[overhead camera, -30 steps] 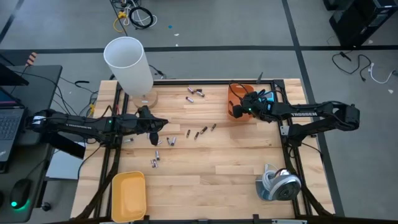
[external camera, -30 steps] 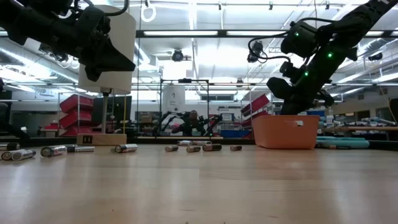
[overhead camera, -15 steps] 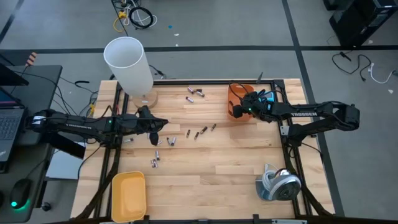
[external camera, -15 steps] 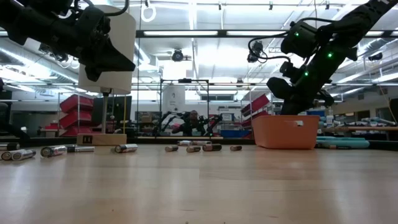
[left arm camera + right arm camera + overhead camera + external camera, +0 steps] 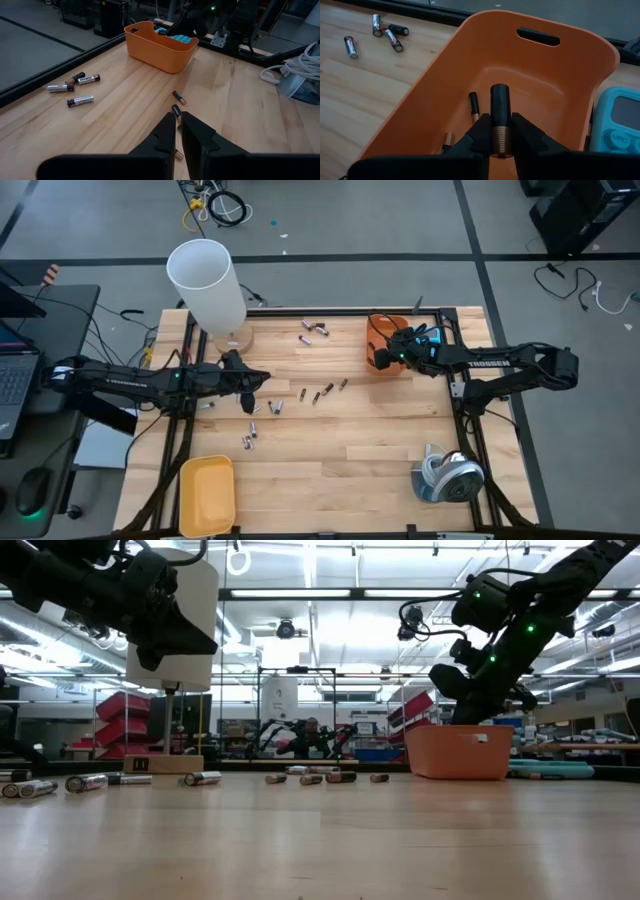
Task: Sort batteries
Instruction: Put the black battery into the orange bin
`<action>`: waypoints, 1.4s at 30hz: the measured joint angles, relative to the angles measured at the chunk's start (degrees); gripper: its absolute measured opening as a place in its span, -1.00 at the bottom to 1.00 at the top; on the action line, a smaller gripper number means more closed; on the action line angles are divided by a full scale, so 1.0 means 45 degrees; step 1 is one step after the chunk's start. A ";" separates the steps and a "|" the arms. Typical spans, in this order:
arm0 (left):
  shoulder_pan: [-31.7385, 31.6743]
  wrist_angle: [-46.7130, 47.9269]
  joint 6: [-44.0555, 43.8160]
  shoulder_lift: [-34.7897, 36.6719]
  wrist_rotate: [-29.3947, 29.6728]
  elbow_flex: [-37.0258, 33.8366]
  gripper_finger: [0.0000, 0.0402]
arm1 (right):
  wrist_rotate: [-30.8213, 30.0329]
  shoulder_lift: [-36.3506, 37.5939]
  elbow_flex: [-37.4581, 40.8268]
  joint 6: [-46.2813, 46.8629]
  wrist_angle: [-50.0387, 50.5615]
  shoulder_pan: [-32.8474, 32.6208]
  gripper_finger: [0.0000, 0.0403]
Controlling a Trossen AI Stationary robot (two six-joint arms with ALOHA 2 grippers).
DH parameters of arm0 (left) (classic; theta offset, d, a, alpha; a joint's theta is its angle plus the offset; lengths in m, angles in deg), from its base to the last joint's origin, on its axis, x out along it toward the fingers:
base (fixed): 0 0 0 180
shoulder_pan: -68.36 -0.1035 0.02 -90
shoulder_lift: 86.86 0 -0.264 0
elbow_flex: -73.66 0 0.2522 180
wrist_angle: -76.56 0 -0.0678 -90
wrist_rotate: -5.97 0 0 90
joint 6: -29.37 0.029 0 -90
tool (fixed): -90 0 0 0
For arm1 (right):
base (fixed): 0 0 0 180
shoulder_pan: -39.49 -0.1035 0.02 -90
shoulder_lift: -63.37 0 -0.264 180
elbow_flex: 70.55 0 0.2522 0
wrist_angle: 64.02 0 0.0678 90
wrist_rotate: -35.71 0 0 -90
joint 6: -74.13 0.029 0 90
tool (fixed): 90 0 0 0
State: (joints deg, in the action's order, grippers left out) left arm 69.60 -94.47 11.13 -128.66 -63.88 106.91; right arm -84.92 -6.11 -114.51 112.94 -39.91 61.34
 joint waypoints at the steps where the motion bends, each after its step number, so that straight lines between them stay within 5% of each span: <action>1: -0.0001 0.0000 -0.0001 0.0000 0.0000 0.0000 -0.85 | 0.0000 0.0000 0.0000 0.0004 0.0000 0.0000 -0.71; 42: -0.0001 0.0005 0.0000 -0.0001 0.0000 0.0000 -0.85 | 0.0000 0.0000 0.0000 0.0009 -0.0005 0.0000 -0.61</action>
State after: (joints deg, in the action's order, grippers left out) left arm 69.59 -94.45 11.13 -128.67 -63.88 106.91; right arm -84.92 -6.11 -114.51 112.98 -39.93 61.34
